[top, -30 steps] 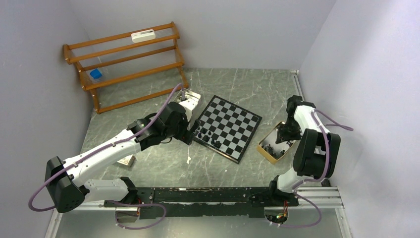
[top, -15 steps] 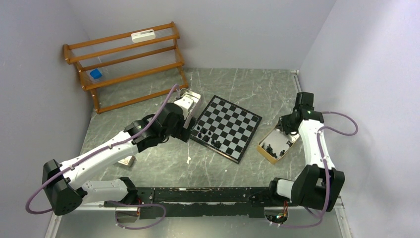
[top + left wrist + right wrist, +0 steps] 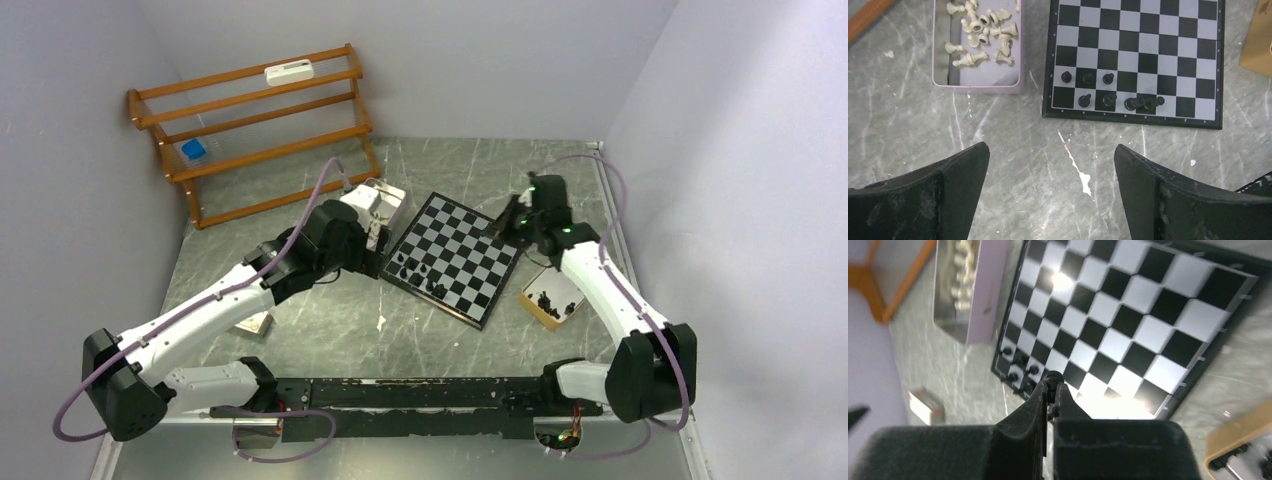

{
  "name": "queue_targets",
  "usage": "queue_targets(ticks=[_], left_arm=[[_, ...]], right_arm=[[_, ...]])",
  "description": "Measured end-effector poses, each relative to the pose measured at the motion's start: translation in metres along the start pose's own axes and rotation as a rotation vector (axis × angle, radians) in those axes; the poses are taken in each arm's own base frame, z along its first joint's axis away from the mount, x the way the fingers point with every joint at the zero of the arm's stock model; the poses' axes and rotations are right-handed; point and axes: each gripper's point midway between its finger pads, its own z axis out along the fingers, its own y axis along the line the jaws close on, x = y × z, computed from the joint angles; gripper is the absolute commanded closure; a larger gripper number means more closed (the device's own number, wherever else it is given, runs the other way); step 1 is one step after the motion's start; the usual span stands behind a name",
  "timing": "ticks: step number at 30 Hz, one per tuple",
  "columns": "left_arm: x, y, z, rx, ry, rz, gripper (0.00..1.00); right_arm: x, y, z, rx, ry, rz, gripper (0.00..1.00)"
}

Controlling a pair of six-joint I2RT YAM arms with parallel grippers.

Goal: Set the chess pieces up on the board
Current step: Place the chess piece on the chessboard.

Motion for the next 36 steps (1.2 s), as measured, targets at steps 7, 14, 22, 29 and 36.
queue_targets(ticks=[7, 14, 22, 29, 36], left_arm=[[0.007, 0.025, 0.004, 0.015, -0.006, -0.111, 0.00], [-0.014, 0.041, -0.018, -0.037, -0.116, -0.079, 0.00], [-0.028, 0.063, -0.042, -0.135, -0.210, -0.083, 0.00], [-0.040, 0.079, -0.073, -0.184, -0.330, -0.124, 0.00], [-0.039, 0.082, -0.074, -0.197, -0.341, -0.129, 0.00]], right_arm=[[0.074, 0.046, 0.028, -0.095, 0.167, -0.394, 1.00], [0.105, 0.063, 0.043, -0.058, 0.221, -0.650, 1.00], [0.113, 0.067, 0.059, 0.017, 0.229, -0.765, 1.00], [0.133, 0.043, 0.072, 0.103, 0.311, -0.789, 1.00], [0.136, 0.037, 0.074, 0.130, 0.329, -0.794, 1.00]])
